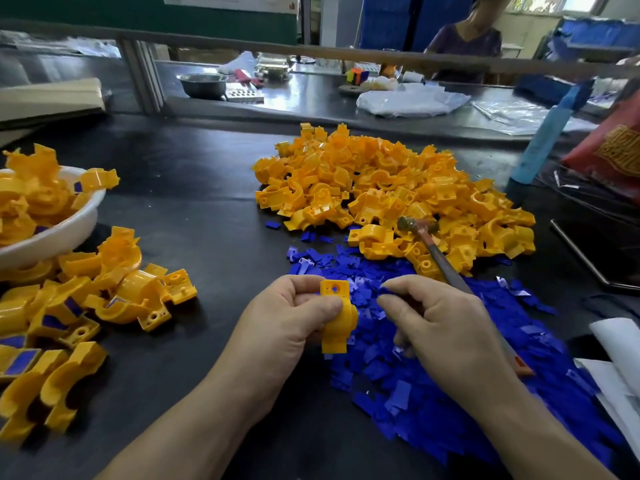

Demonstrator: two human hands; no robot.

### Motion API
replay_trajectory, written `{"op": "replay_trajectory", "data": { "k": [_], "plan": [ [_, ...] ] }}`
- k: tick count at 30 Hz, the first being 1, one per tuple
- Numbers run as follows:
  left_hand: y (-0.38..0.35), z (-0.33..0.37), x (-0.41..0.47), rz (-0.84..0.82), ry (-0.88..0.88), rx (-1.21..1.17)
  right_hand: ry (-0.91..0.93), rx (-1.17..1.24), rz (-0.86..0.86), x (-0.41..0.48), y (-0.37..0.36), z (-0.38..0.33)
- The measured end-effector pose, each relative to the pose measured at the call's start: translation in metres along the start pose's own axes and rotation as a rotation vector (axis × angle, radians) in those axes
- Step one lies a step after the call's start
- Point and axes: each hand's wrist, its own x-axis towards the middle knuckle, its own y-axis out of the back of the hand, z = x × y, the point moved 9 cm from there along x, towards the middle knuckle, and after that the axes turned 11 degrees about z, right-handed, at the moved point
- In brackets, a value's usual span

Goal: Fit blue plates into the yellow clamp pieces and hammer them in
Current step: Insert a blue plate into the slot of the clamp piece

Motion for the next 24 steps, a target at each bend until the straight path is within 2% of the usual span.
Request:
{"op": "replay_trajectory", "data": {
  "k": [5, 12, 20, 24],
  "plan": [
    [-0.013, 0.000, -0.008, -0.099, -0.057, 0.119, -0.065, 0.265, -0.081, -0.004, -0.001, -0.005],
    [-0.010, 0.001, -0.007, -0.087, -0.079, 0.123, 0.051, 0.126, -0.157, -0.013, -0.014, -0.010],
    [-0.007, -0.003, -0.004, -0.063, -0.058, 0.112, -0.133, 0.323, -0.243, -0.012, -0.019, -0.002],
    [-0.005, -0.003, -0.002, -0.043, -0.065, 0.121, -0.183, 0.347, -0.325, -0.013, -0.022, 0.000]
  ]
}}
